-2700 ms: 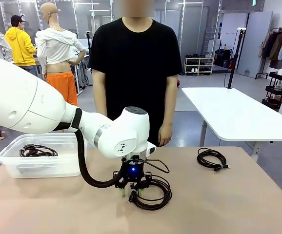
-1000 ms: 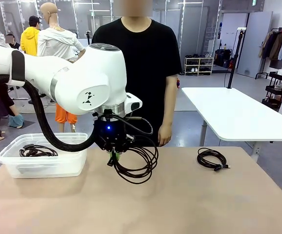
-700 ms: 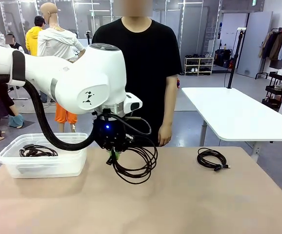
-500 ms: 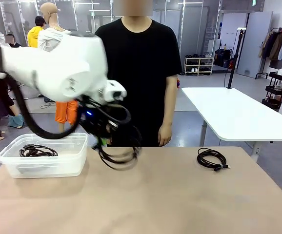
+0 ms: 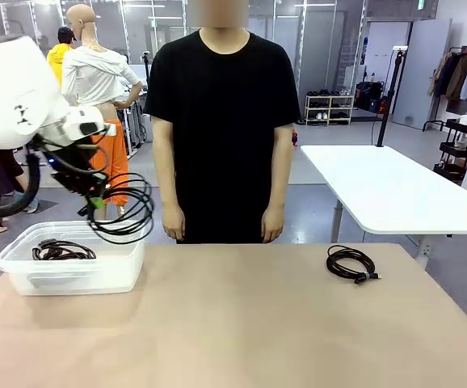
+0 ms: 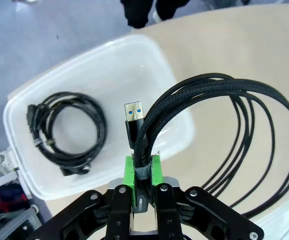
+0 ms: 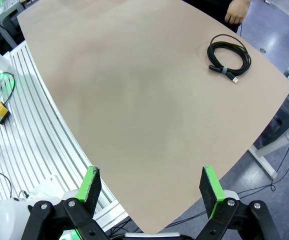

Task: Organize and store the cables.
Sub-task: Place the USB Extension Cable into the Organizing box.

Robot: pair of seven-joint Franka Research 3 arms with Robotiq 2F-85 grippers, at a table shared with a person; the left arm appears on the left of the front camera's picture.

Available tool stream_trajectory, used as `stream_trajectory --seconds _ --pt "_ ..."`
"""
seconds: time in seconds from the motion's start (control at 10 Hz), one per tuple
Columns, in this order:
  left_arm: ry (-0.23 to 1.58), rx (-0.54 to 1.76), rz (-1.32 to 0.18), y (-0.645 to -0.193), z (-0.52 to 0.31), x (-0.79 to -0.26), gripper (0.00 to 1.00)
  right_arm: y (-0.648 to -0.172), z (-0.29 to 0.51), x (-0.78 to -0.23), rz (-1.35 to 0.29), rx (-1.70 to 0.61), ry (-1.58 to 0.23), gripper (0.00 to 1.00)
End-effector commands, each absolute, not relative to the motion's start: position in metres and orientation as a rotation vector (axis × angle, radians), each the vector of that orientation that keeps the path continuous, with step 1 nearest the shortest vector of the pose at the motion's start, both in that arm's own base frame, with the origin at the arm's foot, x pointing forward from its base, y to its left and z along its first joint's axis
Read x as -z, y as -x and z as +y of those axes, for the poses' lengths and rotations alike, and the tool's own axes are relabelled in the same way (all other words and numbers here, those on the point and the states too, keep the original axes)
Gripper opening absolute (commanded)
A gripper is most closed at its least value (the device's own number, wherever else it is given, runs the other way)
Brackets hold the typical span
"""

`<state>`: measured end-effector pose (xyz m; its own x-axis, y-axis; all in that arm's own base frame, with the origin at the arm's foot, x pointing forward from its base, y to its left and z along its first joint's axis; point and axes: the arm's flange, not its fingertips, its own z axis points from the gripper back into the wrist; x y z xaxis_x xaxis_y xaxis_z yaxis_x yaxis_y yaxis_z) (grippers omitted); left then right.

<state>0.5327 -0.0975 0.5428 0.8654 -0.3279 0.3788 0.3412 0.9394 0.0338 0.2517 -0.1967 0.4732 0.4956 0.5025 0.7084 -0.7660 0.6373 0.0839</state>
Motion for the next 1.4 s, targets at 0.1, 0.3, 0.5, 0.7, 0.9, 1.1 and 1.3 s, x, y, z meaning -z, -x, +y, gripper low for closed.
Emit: stream_trajectory --seconds 0.1,0.3,0.5,0.7,0.9,1.1,1.3 --pt "0.026 0.305 -0.387 -0.542 -0.037 -0.532 0.15 -0.251 -0.197 -0.474 -0.715 -0.802 -0.423 1.00" --pt "-0.057 0.242 -0.381 -0.550 -0.002 -0.527 0.15 -0.251 -0.197 -0.474 -0.715 -0.802 -0.423 1.00" --pt "-0.049 0.210 -0.374 -0.549 0.004 -0.531 0.15 -0.251 -0.197 -0.474 -0.715 -0.802 -0.423 1.00" --pt "-0.029 0.240 -0.362 -0.546 0.009 -0.527 0.15 -0.251 -0.197 -0.474 -0.715 -0.802 -0.423 1.00" --pt "-0.033 0.235 -0.361 -0.546 0.011 -0.527 0.15 -0.251 -0.197 -0.474 -0.715 -0.802 -0.423 1.00" --pt "0.043 0.280 -0.475 -0.584 0.037 -0.516 0.15 -0.251 -0.197 -0.474 -0.715 -0.802 -0.423 1.00" --pt "0.012 0.237 -0.454 -0.609 0.044 -0.493 0.15 -0.251 -0.197 -0.474 -0.715 -0.802 -0.423 1.00"
